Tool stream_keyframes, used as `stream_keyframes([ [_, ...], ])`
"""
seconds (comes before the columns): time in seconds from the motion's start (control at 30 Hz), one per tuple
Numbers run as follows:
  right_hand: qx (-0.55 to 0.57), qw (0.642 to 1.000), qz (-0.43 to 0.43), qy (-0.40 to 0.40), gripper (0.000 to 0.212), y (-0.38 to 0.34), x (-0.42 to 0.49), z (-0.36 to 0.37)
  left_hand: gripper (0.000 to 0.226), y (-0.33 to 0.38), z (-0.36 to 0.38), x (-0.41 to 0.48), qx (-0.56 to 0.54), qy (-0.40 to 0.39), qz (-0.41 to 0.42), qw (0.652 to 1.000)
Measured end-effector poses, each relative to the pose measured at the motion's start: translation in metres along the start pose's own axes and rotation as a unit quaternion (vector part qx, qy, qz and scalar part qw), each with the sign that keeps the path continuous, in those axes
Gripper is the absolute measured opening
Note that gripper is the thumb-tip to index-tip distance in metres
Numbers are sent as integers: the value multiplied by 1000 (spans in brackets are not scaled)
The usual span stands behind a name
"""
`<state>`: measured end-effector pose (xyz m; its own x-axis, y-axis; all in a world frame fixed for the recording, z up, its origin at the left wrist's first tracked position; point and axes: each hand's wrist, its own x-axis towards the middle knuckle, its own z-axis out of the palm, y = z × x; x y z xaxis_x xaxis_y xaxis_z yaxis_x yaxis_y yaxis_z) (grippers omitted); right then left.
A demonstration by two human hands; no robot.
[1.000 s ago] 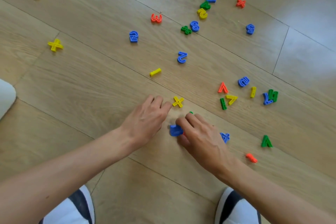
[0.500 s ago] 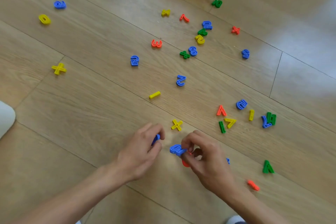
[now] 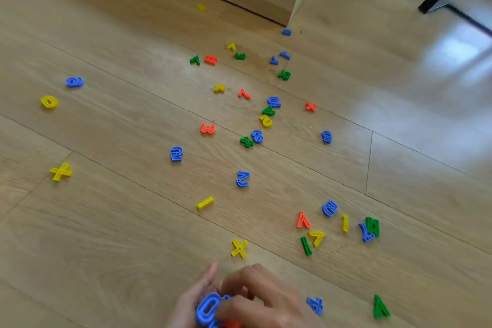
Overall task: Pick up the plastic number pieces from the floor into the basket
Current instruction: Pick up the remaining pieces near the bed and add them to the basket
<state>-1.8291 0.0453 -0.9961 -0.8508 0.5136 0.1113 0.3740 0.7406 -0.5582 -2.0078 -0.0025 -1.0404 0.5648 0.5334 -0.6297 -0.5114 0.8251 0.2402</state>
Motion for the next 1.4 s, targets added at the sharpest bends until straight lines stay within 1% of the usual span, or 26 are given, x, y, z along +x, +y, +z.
stream_keyframes([
  [0.03,31,999,23,19,9,-3,-5,-1,27,-4,2,-3,-34,-12,-6,999],
  [0.07,53,997,36,51,9,-3,-10,-4,35,-10,2,2,-108,-2,28,994],
  [0.1,73,993,55,74,15,2,-13,-9,46,-17,4,5,-173,-19,70,982],
  [0.13,98,985,97,100,21,9,-23,-16,51,-29,13,9,-192,-25,83,978],
  [0.17,107,975,152,123,26,22,-26,-23,48,-32,18,9,-194,-26,103,975],
  [0.2,100,961,219,134,28,32,-40,-29,39,-44,23,10,-204,-35,108,972],
  [0.23,81,948,277,133,30,43,-48,-33,34,-44,21,10,-198,-36,119,972],
  [0.27,47,933,337,118,31,57,-61,-36,34,-46,20,9,-185,-19,123,975],
  [0.33,-17,895,442,53,34,81,-90,-39,37,-50,21,9,-174,3,117,978],
  [0.37,-45,878,477,16,36,90,-103,-39,37,-53,21,11,-166,12,123,978],
  [0.43,-106,847,518,-44,40,100,-122,-38,37,-59,22,15,-146,29,127,981],
  [0.53,-174,824,534,-67,40,98,-136,-32,36,-61,20,15,-119,46,126,984],
  [0.6,-176,821,540,-63,39,97,-141,-28,36,-63,19,13,-107,54,128,985],
  [0.7,-164,829,533,-41,32,96,-143,-24,33,-67,15,12,-85,68,128,986],
  [0.83,-168,837,520,23,23,98,-141,-22,27,-74,14,12,-65,85,125,986],
  [0.93,-165,839,517,27,19,103,-141,-22,21,-80,16,11,-28,96,126,987],
  [1.03,-131,846,515,44,21,105,-143,-27,19,-79,17,5,-8,111,142,984],
  [1.1,-78,862,496,69,28,101,-143,-29,20,-72,15,-1,2,130,152,980],
  [1.17,-32,876,476,73,35,91,-144,-31,27,-62,12,-7,34,166,158,973],
  [1.2,-17,880,470,66,38,86,-145,-31,31,-57,11,-10,74,194,162,965],
  [1.23,-7,883,466,56,40,82,-147,-30,35,-52,9,-13,138,227,171,949],
  [1.27,-3,885,463,46,40,79,-149,-29,38,-48,6,-15,230,264,182,919],
  [1.3,-10,887,461,36,39,77,-151,-28,41,-44,2,-15,346,306,193,866],
  [1.33,-24,888,459,22,37,76,-152,-26,39,-42,-4,-16,469,354,205,782],
  [1.37,-41,887,460,5,35,75,-153,-25,34,-40,-9,-16,570,393,219,687],
  [1.4,-60,884,463,-15,35,75,-154,-23,27,-39,-11,-15,635,418,227,608],
])
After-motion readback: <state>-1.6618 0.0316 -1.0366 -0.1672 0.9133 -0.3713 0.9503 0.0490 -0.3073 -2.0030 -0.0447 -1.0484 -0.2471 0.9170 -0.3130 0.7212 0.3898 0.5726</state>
